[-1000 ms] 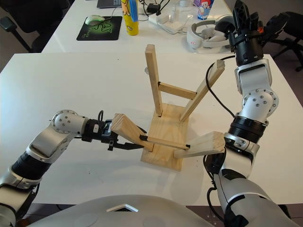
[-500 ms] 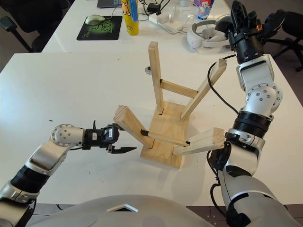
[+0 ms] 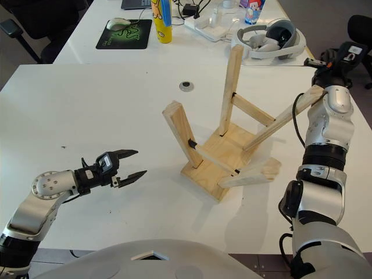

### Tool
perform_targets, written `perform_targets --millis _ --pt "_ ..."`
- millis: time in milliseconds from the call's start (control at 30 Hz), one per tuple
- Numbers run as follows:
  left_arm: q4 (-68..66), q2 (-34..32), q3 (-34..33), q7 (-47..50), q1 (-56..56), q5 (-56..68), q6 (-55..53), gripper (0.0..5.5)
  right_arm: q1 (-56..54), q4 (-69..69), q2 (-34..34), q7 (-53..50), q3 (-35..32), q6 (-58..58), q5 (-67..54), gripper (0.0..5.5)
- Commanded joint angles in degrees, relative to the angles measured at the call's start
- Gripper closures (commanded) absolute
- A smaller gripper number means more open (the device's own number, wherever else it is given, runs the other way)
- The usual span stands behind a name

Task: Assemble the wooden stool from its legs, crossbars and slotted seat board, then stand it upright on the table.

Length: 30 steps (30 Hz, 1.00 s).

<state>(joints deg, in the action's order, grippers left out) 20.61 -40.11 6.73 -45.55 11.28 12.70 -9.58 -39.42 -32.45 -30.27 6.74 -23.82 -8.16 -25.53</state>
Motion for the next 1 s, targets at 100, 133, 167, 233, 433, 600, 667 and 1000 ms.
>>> perform_targets --millis 100,133,167,233,433,600,667,1000 --pt "0.3 2.3 1.6 1.3 -0.5 -1.7 -0.1 2.01 -10.2 5.6 5.3 6.6 -4.7 -5.9 -13.8 5.50" --pt "0.2 2.5 1.8 1.3 -0.7 -1.9 -0.1 2.01 -12.0 6.0 5.3 6.5 -5.6 -7.1 -15.8 5.50" --pt "0.0 2.7 1.9 1.3 -0.9 -2.0 -0.1 2.01 -13.6 6.1 5.2 6.4 -6.4 -7.9 -17.3 5.50" --pt "-0.1 2.9 2.1 1.2 -1.1 -2.2 0.0 2.01 -17.7 5.3 4.6 5.7 -8.9 -8.7 -20.6 5.50" --pt "-0.6 3.6 2.6 1.2 -1.4 -2.8 0.3 2.01 -27.8 -3.8 -0.5 2.7 -15.5 -8.4 -24.9 5.50" --pt "0.2 4.2 2.3 2.1 0.2 -3.2 0.5 2.01 -26.8 -22.2 -15.1 -6.7 -1.4 10.3 3.4 5.50" --pt "0.3 4.6 2.4 2.5 0.5 -3.3 0.6 2.01 -22.2 -26.0 -17.5 -6.4 7.9 14.2 15.5 5.50" --pt "0.7 4.0 2.1 2.0 0.3 -3.1 0.4 2.01 9.0 -6.2 -23.2 36.0 40.0 14.5 39.0 5.50"
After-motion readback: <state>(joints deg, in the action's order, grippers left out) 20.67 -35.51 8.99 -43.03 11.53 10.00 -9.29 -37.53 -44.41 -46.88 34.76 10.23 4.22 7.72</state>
